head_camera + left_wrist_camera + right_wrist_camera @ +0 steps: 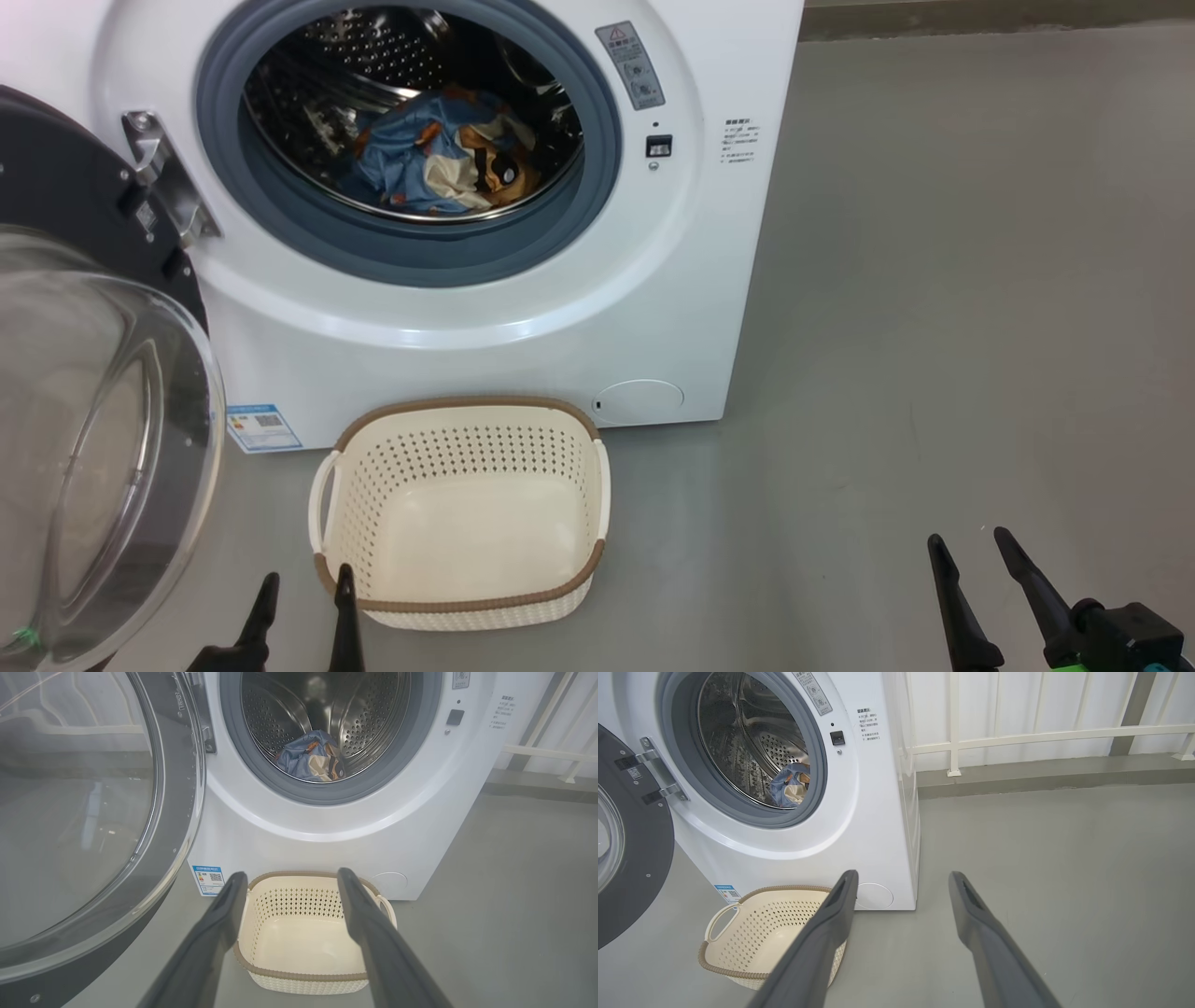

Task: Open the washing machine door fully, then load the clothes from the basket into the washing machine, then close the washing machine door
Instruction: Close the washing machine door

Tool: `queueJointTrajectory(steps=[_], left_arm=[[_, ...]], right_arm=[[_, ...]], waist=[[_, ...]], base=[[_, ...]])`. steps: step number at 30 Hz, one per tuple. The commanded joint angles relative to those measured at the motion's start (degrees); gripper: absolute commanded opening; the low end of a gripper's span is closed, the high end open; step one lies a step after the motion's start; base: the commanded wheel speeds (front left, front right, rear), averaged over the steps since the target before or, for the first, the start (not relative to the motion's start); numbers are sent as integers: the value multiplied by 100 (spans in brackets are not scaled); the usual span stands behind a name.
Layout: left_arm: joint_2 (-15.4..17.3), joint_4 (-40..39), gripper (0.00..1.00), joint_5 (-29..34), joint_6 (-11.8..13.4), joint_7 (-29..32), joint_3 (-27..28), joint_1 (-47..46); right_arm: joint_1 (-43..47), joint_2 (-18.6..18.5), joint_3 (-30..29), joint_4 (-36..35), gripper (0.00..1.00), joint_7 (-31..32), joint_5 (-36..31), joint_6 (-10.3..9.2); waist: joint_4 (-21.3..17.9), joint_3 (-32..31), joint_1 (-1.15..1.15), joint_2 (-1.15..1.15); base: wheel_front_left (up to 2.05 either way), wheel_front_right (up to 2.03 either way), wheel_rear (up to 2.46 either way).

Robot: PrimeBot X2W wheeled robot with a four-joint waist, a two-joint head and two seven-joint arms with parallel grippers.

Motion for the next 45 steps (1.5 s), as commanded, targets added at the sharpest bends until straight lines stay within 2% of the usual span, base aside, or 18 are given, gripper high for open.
queueJointTrajectory(steps=[1,10,31,45], left_arm=[[73,-175,100,-11,36,-38,154,-111],[73,-282,100,16,79,-38,183,-162],[73,-439,100,-35,109,-38,269,-226],[73,-441,100,-74,119,-38,227,-215]], right_arm=[[-104,-63,96,-166,100,-28,-74,9],[-284,-175,165,-225,100,-28,-136,9],[-893,-612,602,-323,100,-28,-218,9],[-941,-605,688,-291,100,-28,-227,9]], waist=[[59,27,0,0],[458,88,0,0],[2177,152,0,0],[2752,113,0,0]], base=[[0,0,0],[0,0,0],[0,0,0],[0,0,0]])
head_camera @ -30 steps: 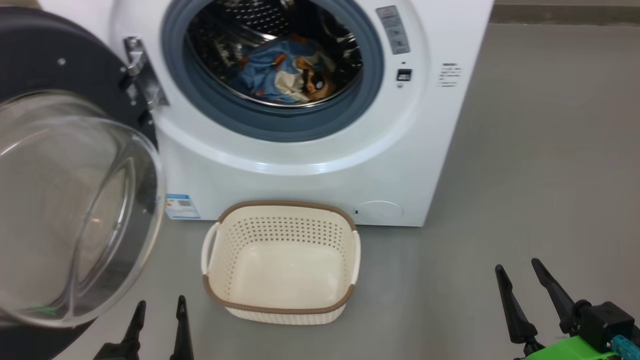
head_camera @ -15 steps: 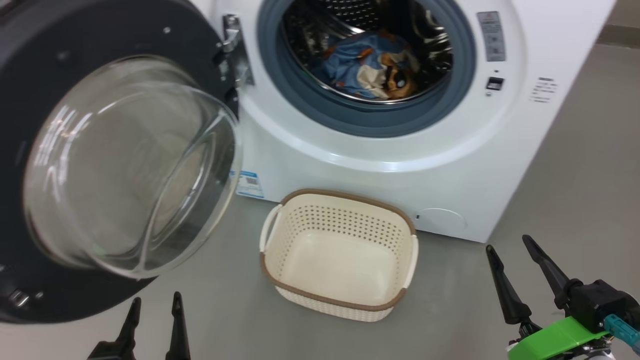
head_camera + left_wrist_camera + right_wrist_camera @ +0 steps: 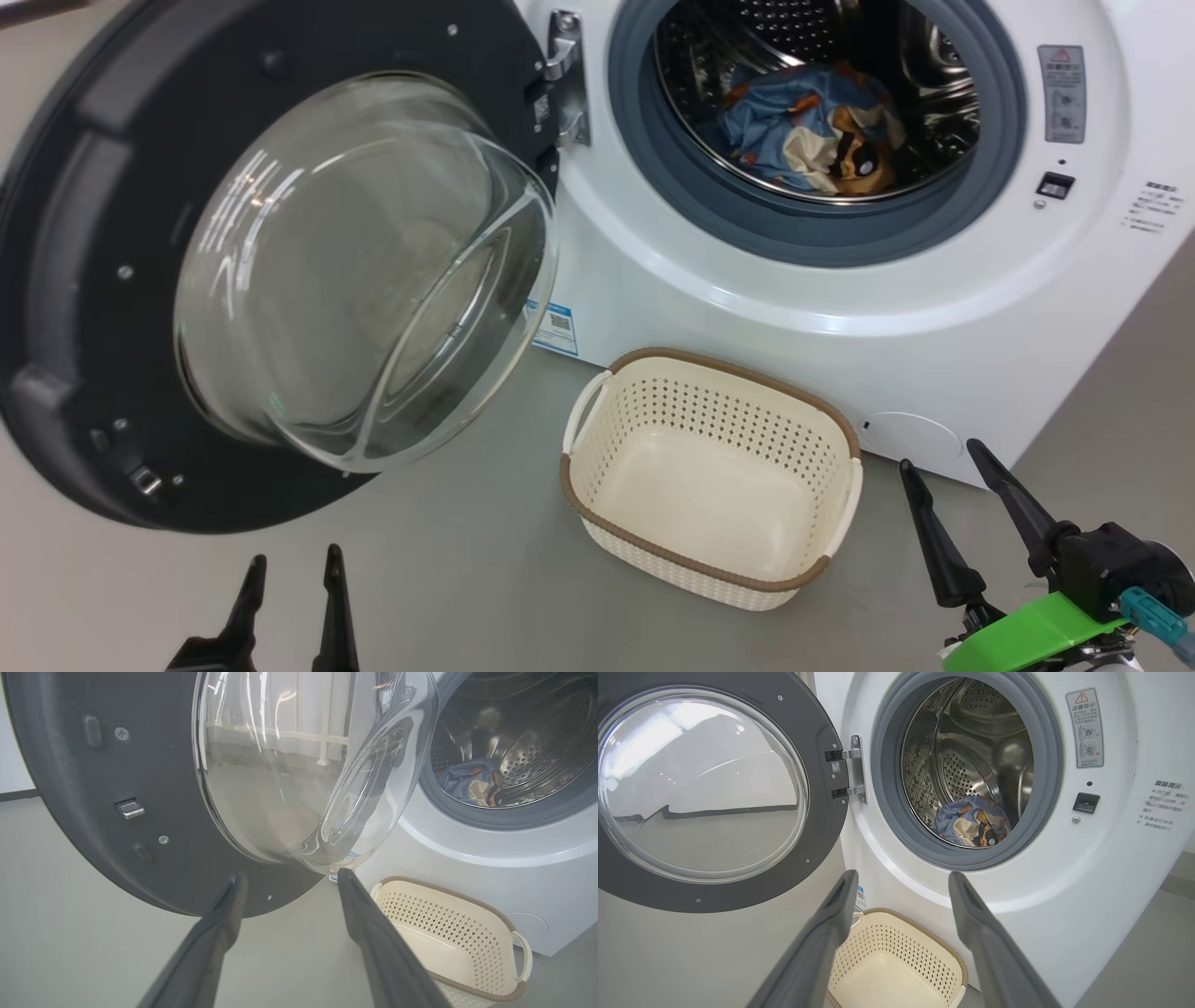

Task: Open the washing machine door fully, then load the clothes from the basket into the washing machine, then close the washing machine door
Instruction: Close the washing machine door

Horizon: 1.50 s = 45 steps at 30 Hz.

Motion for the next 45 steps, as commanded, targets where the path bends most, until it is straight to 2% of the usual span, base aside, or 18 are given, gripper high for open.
queueJointTrajectory(steps=[1,14,27,28,29,30,35,40,45], left_arm=[[72,-158,100,-23,18,-38,187,-201],[72,-167,100,-41,23,-38,212,-195],[72,-294,100,-296,159,-38,300,-85],[72,-294,63,-437,162,-38,339,-77],[72,-275,13,-650,155,-38,395,-69],[72,-254,0,-840,149,-38,469,-66],[72,-161,0,-1731,0,-38,1124,-170],[75,205,0,-2279,-380,-38,2097,-534],[345,744,0,-2742,-695,-38,2982,-1200]], right_arm=[[-204,-59,127,-124,100,-28,-37,9],[-179,-35,130,-118,100,-28,-44,9],[-296,-115,287,-80,100,-28,-9,9],[-303,-118,293,-76,100,-28,-7,9],[-309,-120,298,-73,100,-28,-6,9],[-312,-120,300,-71,100,-28,-5,9],[-299,-112,313,-68,100,-28,0,9],[-271,-74,318,-51,100,-28,13,9],[-233,-8,303,-46,100,-28,27,9]], waist=[[117,-15,0,0],[404,-18,0,0],[485,71,0,0],[487,74,0,0],[489,75,0,0],[490,75,0,0],[494,80,0,0],[489,94,0,0],[468,87,0,0]], base=[[0,0,0],[0,0,0],[0,0,0],[0,0,0],[0,0,0],[0,0,0],[0,0,0],[0,0,0],[0,0,0]])
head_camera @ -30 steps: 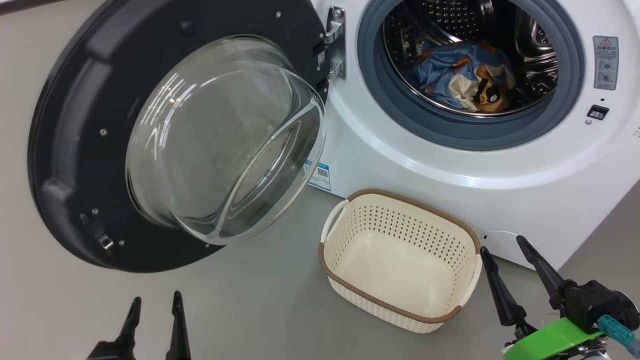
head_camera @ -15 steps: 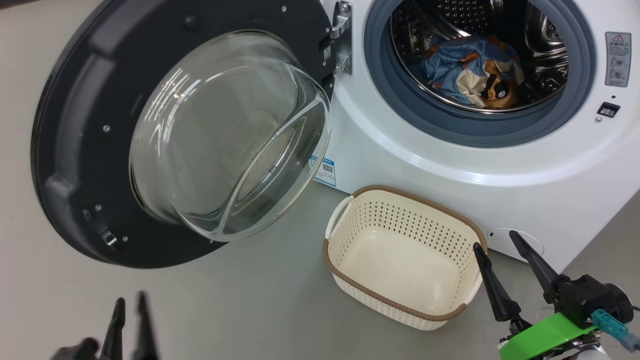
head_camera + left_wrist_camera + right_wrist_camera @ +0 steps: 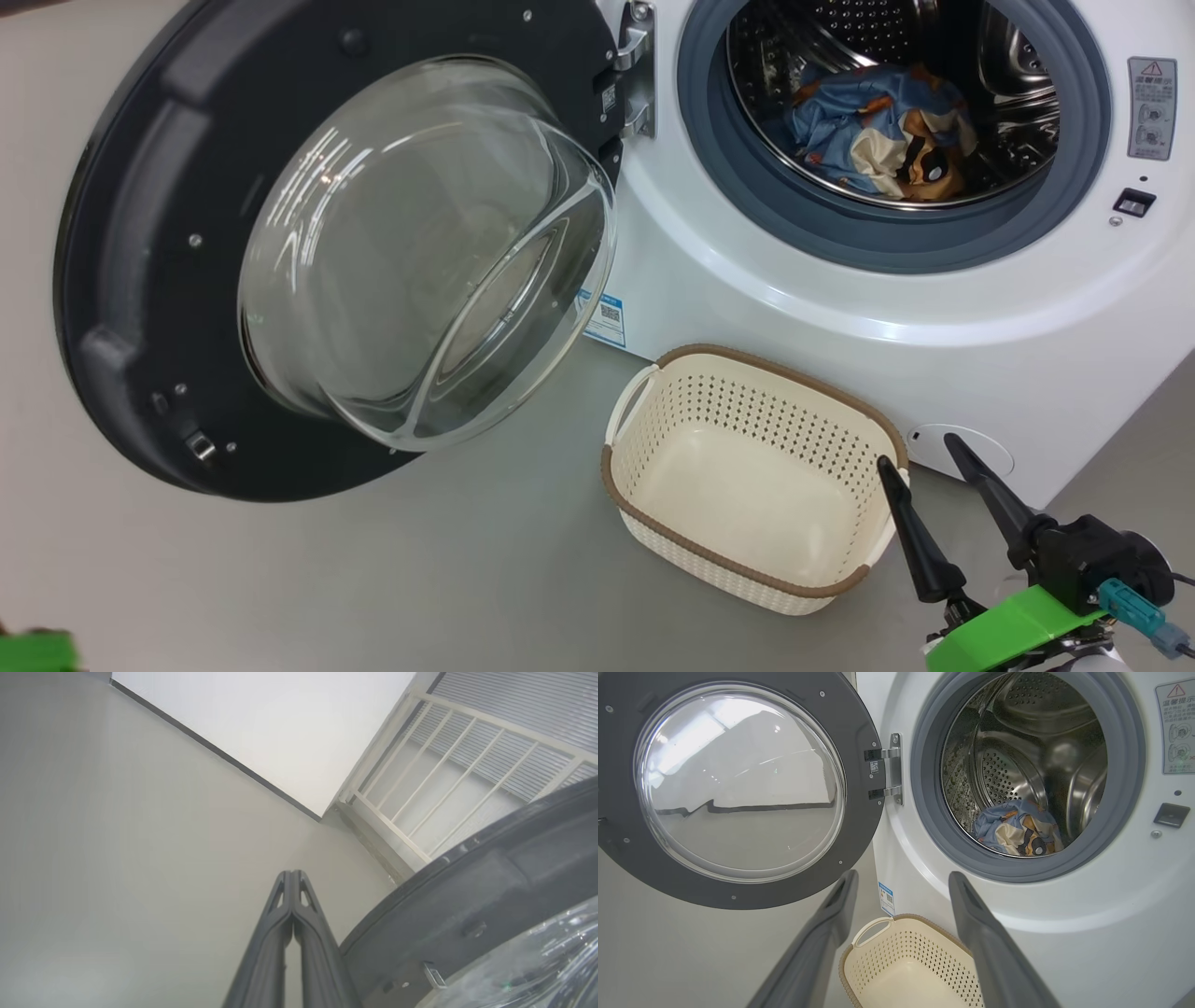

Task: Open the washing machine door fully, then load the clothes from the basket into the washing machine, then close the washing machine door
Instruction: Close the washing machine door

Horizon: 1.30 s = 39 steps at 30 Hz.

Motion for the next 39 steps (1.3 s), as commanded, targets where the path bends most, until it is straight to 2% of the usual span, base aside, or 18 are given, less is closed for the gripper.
queueJointTrajectory(steps=[1,6,7,12,17,23,29,39], left_arm=[[396,173,0,-311,-120,-7,428,-503],[1042,951,0,-1244,-237,506,1047,-1436],[1042,951,0,-1244,-237,506,1047,-1436],[1712,1597,0,-1871,-181,980,1495,-2211],[2127,2011,0,-2199,-47,1336,1662,-2788],[2376,2371,0,-2533,107,1795,1763,-3265],[2587,2762,0,-2835,146,2437,1787,-3540],[2564,3046,0,-3109,155,3172,1690,-3759]], right_arm=[[-84,-6,92,-118,100,-28,29,9],[19,64,13,-129,100,-28,29,9],[19,64,13,-129,100,-28,29,9],[39,93,46,-120,100,-28,28,9],[29,52,112,-96,100,-28,37,9],[-17,-36,195,-63,100,-28,61,9],[35,-73,209,-24,100,-28,98,9],[37,-184,221,-21,100,-28,143,9]], waist=[[-13,-2,0,0],[-46,-19,0,0],[-46,-19,0,0],[-263,20,0,0],[-518,81,0,0],[-850,153,0,0],[-1065,167,0,0],[-1162,230,0,0]], base=[[0,0,0],[0,0,0],[0,0,0],[0,0,0],[0,0,0],[0,0,0],[0,0,0],[0,0,0]])
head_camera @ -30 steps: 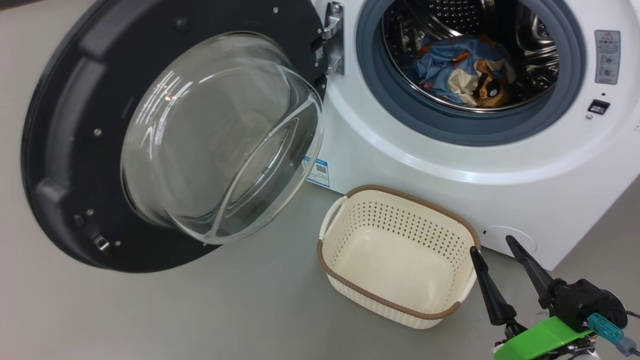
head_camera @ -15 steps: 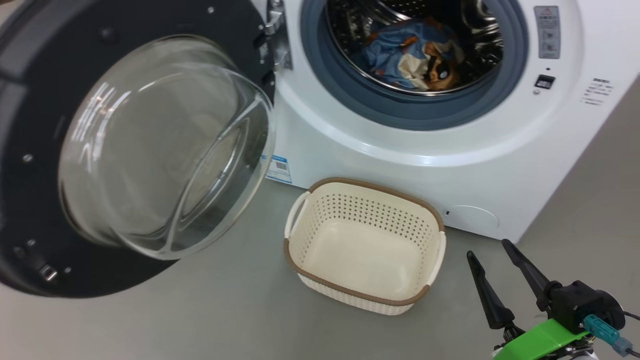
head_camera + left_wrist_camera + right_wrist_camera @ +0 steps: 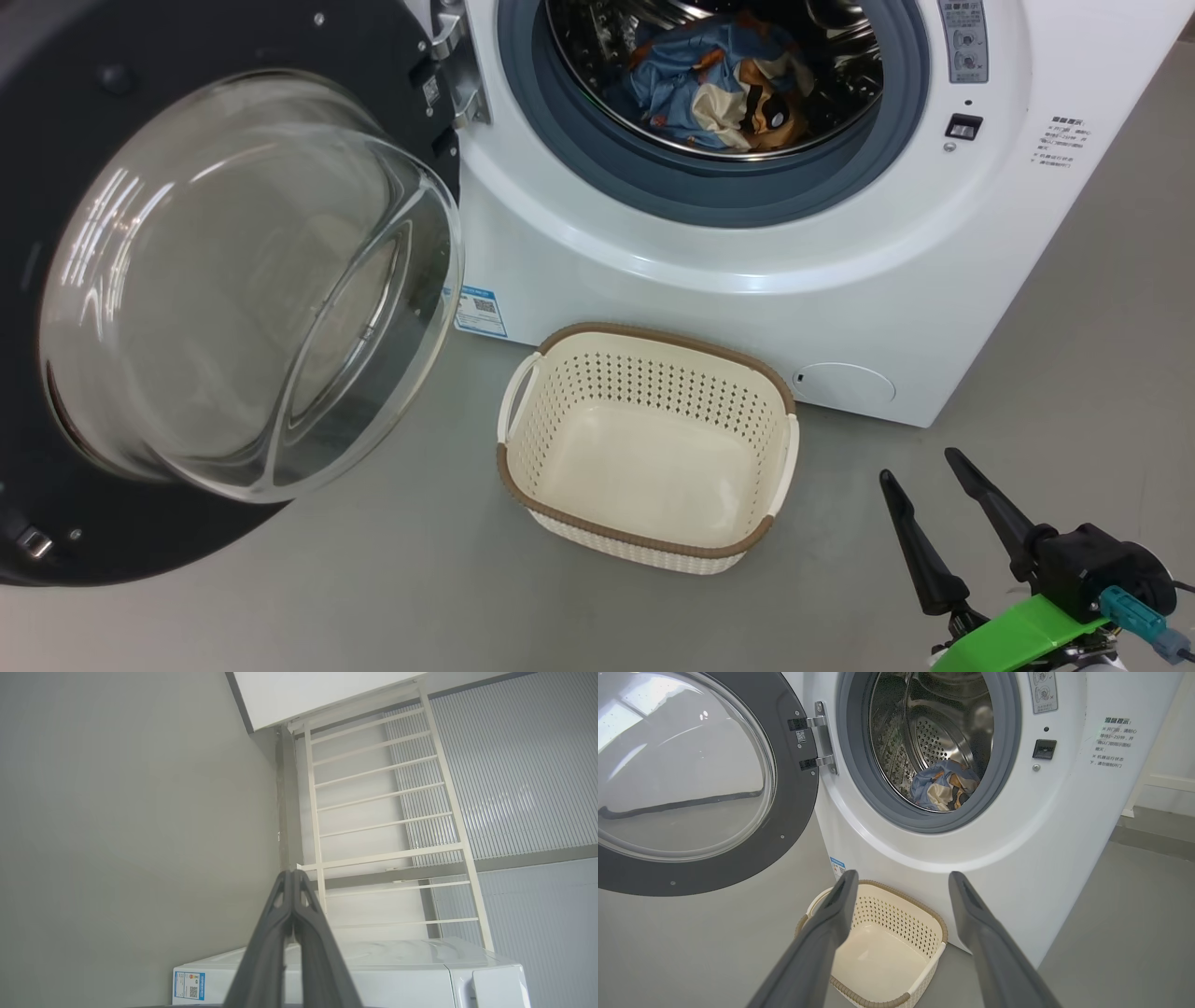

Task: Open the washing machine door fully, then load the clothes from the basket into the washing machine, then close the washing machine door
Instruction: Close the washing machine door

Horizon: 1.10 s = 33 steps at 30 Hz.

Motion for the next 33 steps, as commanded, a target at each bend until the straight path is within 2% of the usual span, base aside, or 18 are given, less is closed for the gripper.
queueJointTrajectory(steps=[1,18,27,33], left_arm=[[340,-91,0,-64,-7,134,66,-140],[99,1,0,-578,34,1656,-67,-140],[12,-231,0,-811,265,2406,-112,-86],[-182,-543,0,-911,492,2833,-204,27]], right_arm=[[-34,-102,143,-125,100,-28,35,9],[4,-179,122,-98,100,-28,34,9],[22,-143,120,-90,100,-28,19,9],[14,-129,91,-92,100,-28,19,9]], waist=[[-1,7,0,0],[50,-59,0,0],[83,-111,0,0],[111,-95,0,0]], base=[[0,0,0],[0,0,0],[0,0,0],[0,0,0]])
